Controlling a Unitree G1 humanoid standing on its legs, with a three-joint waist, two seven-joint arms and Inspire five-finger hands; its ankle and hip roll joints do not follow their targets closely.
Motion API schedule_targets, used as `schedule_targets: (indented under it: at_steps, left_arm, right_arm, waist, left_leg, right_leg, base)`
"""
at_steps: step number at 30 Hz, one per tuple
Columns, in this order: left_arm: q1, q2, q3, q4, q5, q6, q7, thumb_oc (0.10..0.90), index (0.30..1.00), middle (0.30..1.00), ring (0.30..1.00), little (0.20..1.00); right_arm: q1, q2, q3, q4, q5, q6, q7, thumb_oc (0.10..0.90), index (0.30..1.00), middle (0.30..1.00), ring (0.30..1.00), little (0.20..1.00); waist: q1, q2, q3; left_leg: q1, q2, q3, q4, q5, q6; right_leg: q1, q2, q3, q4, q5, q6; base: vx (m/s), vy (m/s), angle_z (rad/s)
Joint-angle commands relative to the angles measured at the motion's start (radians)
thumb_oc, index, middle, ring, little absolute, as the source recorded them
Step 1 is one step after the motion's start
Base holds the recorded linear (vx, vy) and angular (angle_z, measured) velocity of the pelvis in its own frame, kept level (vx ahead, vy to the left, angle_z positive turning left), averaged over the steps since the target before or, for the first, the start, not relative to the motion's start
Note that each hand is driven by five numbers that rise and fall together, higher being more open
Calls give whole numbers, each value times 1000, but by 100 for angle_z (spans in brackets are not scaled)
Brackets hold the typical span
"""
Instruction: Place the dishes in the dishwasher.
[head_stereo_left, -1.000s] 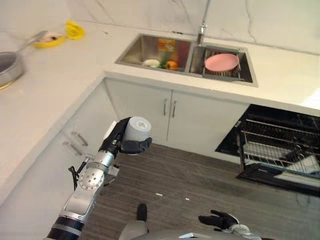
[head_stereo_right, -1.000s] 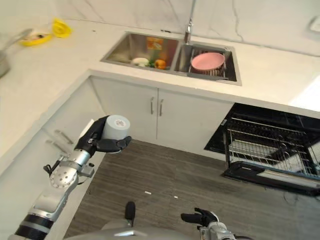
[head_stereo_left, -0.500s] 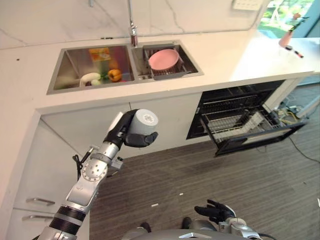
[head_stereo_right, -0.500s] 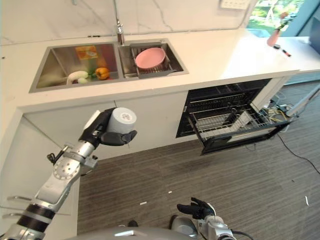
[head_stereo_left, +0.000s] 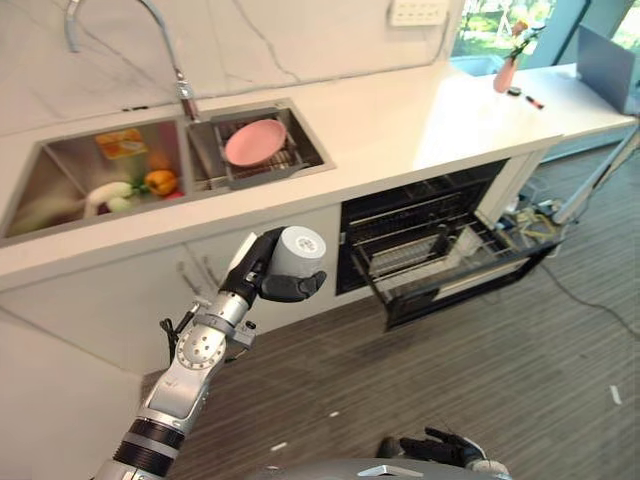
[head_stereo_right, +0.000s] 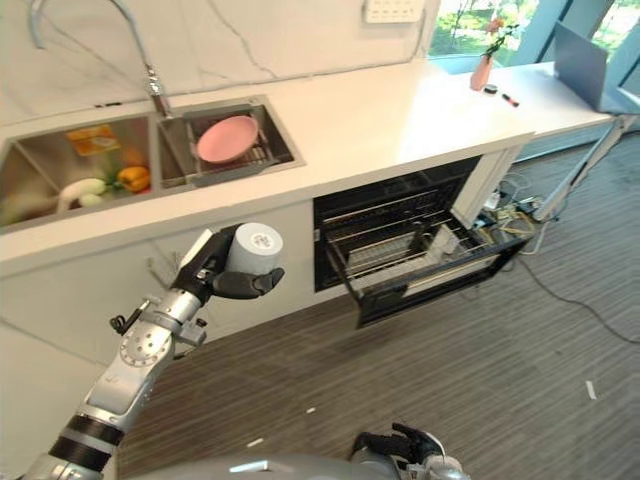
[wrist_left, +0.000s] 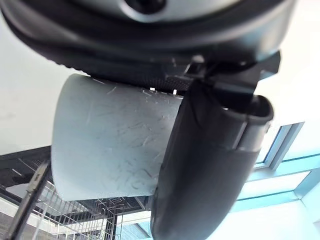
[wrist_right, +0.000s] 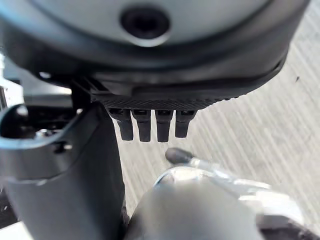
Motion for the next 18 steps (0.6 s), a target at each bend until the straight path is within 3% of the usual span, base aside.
schedule_targets:
  at_steps: [1, 3, 4, 5, 7, 9, 12, 18]
  left_arm:
    - [-117, 20, 37, -132, -48, -102, 30, 400, 300, 300, 300, 300]
    - [-118, 20, 37, -132, -48, -102, 30, 400, 300, 300, 300, 300]
    - [-112, 15, 41, -134, -43, -101, 31, 400, 300, 300, 300, 300]
    - [-110, 15, 41, -134, -41, -103, 29, 400, 300, 300, 300, 300]
    - [-112, 19, 35, -124, -40, -103, 28, 400, 300, 300, 300, 300]
    - [-115, 21, 27, -122, -33, -101, 25, 400, 300, 300, 300, 300]
    - [-116, 18, 18, -117, -28, -97, 14, 400, 300, 300, 300, 300]
    - [-121, 31, -7, -113, -6, -99, -16, 400, 300, 300, 300, 300]
  right_arm:
    - [-18, -33, -1, 22, 8, -9, -17, 800, 900, 900, 900, 900]
    - [-19, -33, -2, 23, 8, -9, -17, 800, 900, 900, 900, 900]
    - [-22, -41, -9, 27, 16, -13, -22, 800, 900, 900, 900, 900]
    - [-24, -45, -13, 26, 22, -17, -24, 800, 900, 900, 900, 900]
    - [-39, -58, -18, 26, 25, -17, -28, 800, 900, 900, 900, 900]
    - [-46, -69, -28, 38, 21, -17, -34, 800, 900, 900, 900, 900]
    - [-38, -80, -56, 43, 26, -17, -34, 800, 900, 900, 900, 900]
    - [-27, -99, -117, -25, 53, -34, -38, 800, 900, 900, 900, 900]
  waist:
    - [19, -7, 38]
    - [17, -7, 38]
    - [24, -12, 32]
    - [26, -15, 32]
    - [40, -19, 28]
    - [48, 0, 24]
    - [35, 18, 5]
    - [1, 26, -37]
  left_leg:
    - [-81, -86, -24, 124, 40, 33]
    - [-84, -85, -27, 126, 39, 33]
    - [-112, -130, -52, 33, 1, 53]
    - [-120, -124, -59, 0, -13, 48]
    - [-151, -112, -83, -116, 12, 38]
    - [-145, -115, -141, -215, 46, 24]
    - [-92, -108, -121, -286, 51, 25]
    - [27, -171, -50, -415, 35, 63]
  right_leg:
    - [37, -25, 8, 29, -66, 56]
    - [37, -24, 5, 29, -66, 55]
    - [46, -24, 19, 7, -64, 66]
    - [57, -25, 27, -1, -67, 73]
    - [71, -33, 46, -18, -65, 89]
    - [87, -26, 73, -18, -71, 97]
    - [102, -27, 73, -20, -74, 109]
    - [105, -76, 123, -38, -36, 156]
  base:
    - [53, -69, 12]
    - [83, -18, 5]
    - [166, 57, 3]
    - [205, 123, 4]
    - [154, 148, -12]
    - [154, 164, -51]
    - [139, 187, -50]
    - [123, 242, -30]
